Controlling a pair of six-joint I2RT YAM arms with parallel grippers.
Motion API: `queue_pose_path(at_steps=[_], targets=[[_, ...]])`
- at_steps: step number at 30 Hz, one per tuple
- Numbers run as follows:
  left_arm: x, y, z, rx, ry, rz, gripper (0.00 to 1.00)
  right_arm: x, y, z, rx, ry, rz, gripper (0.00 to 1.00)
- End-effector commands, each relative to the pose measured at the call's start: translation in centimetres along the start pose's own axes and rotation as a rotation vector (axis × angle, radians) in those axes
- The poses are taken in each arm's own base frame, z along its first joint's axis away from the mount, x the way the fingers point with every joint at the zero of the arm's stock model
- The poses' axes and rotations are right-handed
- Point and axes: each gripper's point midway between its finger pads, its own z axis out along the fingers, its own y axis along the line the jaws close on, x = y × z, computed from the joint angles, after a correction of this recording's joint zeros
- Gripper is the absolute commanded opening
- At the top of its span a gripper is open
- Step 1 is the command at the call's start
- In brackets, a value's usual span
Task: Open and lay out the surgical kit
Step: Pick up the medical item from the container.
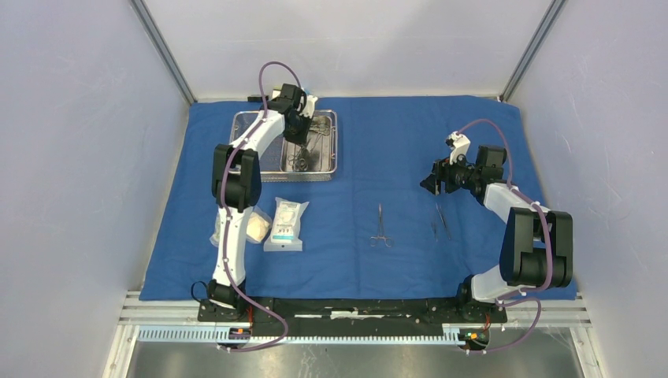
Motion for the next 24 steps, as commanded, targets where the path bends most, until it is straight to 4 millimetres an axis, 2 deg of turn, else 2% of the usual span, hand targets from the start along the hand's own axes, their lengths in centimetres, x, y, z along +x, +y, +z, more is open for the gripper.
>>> queue_pose_path(at_steps=[1, 7, 13, 17, 24], targets=[[-2.6, 0.6, -2.3, -0.016, -0.068, 0.055, 0.04, -2.0, 0.2, -0.5, -0.006, -0.058, -0.034, 0.71], [-3.1, 0.2, -3.2, -0.002, -0.088, 0.054, 0.02, -2.1, 0.3, -0.5, -0.009, -0.063, -0.031, 0.71], [-4.6, -0.5, -4.7, 0.028, -0.142, 0.062, 0.02, -2.7, 0.4, -0.6, -0.003, -0.088, -0.028, 0.71], [-5.5, -0.8, -6.0, 0.04, -0.176, 0.074, 0.02, -3.7, 0.9, -0.7, -0.009, -0.113, -0.038, 0.71], [-6.9, -1.3, -8.5, 0.055, -0.242, 0.093, 0.02, -5.8, 2.9, 0.0, -0.049, -0.122, -0.114, 0.71]])
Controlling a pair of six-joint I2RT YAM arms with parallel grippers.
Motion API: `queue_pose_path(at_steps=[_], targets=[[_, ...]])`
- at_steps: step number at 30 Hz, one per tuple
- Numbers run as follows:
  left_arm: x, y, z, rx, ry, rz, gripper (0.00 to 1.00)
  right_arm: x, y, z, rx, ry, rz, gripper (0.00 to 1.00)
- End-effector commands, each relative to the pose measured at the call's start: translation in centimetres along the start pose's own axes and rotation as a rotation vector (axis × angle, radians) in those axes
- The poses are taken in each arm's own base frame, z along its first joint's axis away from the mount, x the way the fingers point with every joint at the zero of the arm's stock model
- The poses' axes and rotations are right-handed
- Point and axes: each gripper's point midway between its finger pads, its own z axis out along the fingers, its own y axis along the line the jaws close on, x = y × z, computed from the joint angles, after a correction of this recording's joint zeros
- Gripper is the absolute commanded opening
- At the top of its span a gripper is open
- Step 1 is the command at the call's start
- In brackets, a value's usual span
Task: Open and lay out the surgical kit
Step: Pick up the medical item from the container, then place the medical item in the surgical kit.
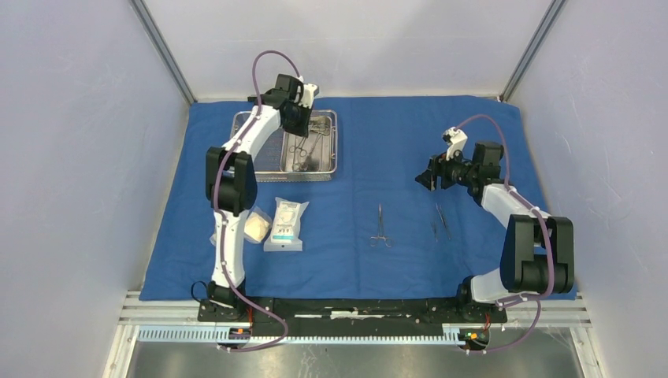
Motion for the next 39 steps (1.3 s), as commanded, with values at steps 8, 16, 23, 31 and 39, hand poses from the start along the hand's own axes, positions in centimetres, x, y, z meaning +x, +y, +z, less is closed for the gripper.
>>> queue_pose_path(at_steps=[8, 16, 23, 31, 39], targets=[[-6.2, -2.8, -9.0, 0.096, -0.241, 0.078, 0.02, -8.4, 5.6, 1.6, -0.085, -0.136, -0.207, 0.71], [-5.1, -7.2, -13.6, 0.226, -0.333, 0.091, 0.02, -13.0, 10.1, 2.7, -0.161, -0.244, -0.113, 0.71], [-1.6, -12.1, -15.3, 0.315, -0.315, 0.143, 0.02, -14.7, 13.5, 3.9, -0.243, -0.269, -0.035, 0.71], [1.7, -17.9, -15.7, 0.403, -0.286, 0.243, 0.02, -13.3, 16.6, 3.9, -0.371, -0.282, 0.032, 0.71], [3.5, -22.1, -15.2, 0.451, -0.276, 0.283, 0.02, -10.1, 17.4, 3.8, -0.427, -0.291, 0.189, 0.72]])
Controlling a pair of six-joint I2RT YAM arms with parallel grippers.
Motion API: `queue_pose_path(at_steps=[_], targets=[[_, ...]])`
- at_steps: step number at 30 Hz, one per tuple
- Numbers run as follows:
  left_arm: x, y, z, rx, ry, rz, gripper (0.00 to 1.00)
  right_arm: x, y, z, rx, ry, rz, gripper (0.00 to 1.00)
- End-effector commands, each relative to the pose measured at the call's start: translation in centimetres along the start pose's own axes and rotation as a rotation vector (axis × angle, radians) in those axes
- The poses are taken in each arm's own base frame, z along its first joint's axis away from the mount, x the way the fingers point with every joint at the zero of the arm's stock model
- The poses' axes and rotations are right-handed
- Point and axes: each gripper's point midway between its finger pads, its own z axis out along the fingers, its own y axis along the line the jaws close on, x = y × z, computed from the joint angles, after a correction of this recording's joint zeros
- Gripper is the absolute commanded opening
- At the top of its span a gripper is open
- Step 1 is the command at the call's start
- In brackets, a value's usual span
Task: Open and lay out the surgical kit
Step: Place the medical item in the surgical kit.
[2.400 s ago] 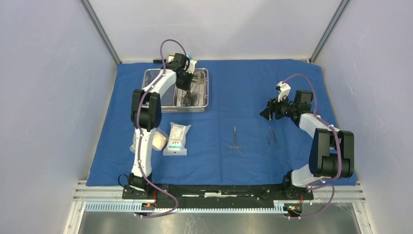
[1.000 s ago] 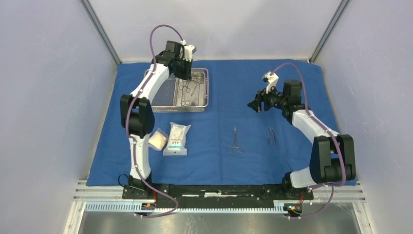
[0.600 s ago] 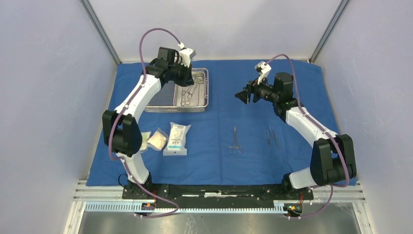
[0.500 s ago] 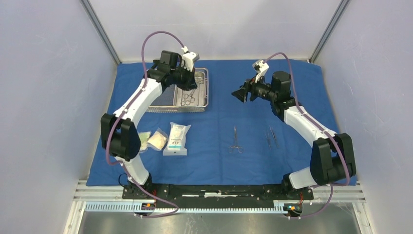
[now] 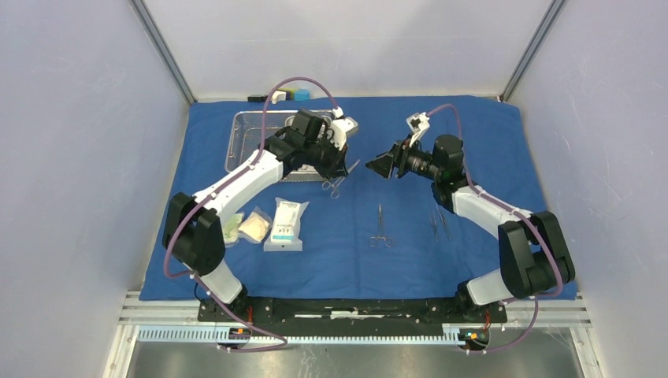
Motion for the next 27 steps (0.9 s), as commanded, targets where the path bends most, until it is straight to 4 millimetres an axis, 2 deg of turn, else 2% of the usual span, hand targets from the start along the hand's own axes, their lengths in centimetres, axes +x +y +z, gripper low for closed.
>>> queue_pose_path(at_steps=[1, 3, 14, 20, 27], targets=[[-2.4, -1.9, -0.5, 0.007, -0.094, 0.032, 0.02, -0.3, 1.6, -0.2, -0.071, -0.072, 0.058, 0.72], [-2.3, -2.2, -0.3, 0.007, -0.092, 0.036, 0.02, 0.0, 2.1, -0.5, -0.093, -0.092, 0.078, 0.72], [-1.6, -3.1, 0.4, -0.003, -0.086, 0.032, 0.02, 1.7, 1.7, -0.8, -0.09, -0.085, 0.127, 0.69], [-0.2, -3.3, 0.9, -0.055, -0.063, -0.096, 0.02, 0.7, -0.2, -2.0, -0.011, -0.102, 0.07, 0.69], [2.5, -3.5, 1.7, -0.118, -0.015, -0.218, 0.02, -1.1, -4.0, -5.2, 0.125, -0.119, 0.009, 0.69]])
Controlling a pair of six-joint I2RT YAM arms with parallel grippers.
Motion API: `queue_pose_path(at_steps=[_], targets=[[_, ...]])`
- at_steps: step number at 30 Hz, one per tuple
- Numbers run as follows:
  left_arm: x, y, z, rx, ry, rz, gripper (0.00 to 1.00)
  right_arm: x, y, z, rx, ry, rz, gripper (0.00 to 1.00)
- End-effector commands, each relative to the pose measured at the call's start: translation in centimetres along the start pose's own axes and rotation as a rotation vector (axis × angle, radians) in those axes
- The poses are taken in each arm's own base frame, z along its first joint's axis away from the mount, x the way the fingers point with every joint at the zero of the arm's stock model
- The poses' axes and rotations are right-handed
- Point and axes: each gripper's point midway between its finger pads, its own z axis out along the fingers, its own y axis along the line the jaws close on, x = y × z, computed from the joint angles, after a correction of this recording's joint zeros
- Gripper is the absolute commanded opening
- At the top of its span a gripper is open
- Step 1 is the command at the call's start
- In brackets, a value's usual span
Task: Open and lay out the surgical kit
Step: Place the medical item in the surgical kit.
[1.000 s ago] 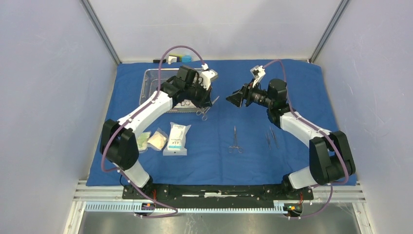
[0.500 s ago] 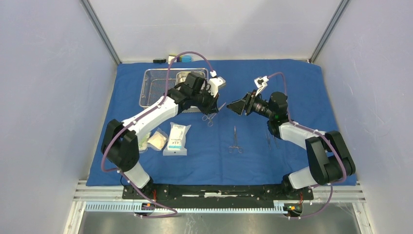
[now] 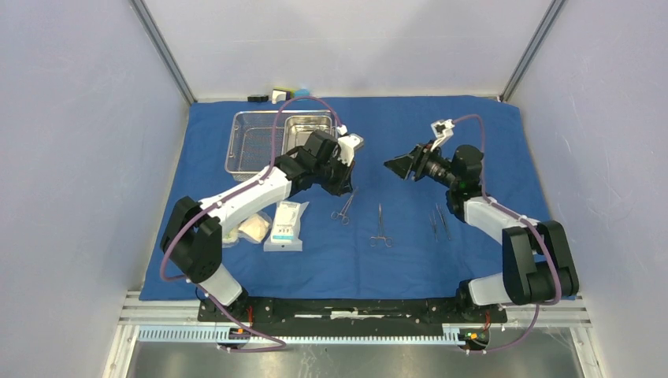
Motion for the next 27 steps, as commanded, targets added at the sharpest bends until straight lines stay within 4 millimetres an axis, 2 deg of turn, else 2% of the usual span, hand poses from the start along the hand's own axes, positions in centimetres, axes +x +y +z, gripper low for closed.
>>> queue_pose_path(at_steps=[1, 4, 9, 13, 20, 23, 27], targets=[[-0.3, -0.2, -0.5, -0.046, -0.042, -0.11, 0.02, -2.1, -1.5, -1.9, 0.075, -0.028, -0.105, 0.69], [0.8, 0.3, -0.1, -0.074, -0.028, -0.114, 0.04, -1.7, -2.2, -2.9, 0.116, -0.001, -0.17, 0.69], [2.1, 2.0, 1.3, -0.131, 0.027, -0.06, 0.24, -0.5, -2.8, -3.9, 0.147, 0.04, -0.28, 0.69], [3.4, 2.4, 3.7, -0.108, 0.135, -0.036, 0.35, 0.8, -3.5, -4.7, 0.163, 0.089, -0.348, 0.69], [5.2, 3.7, 6.8, -0.121, 0.226, -0.016, 0.48, 2.6, -3.7, -5.6, 0.163, 0.136, -0.403, 0.69], [5.6, 4.4, 7.3, -0.147, 0.236, -0.005, 0.51, 3.1, -3.6, -6.0, 0.158, 0.143, -0.411, 0.69], [5.9, 4.4, 7.6, -0.138, 0.241, 0.0, 0.51, 3.7, -3.5, -6.3, 0.153, 0.152, -0.408, 0.69]])
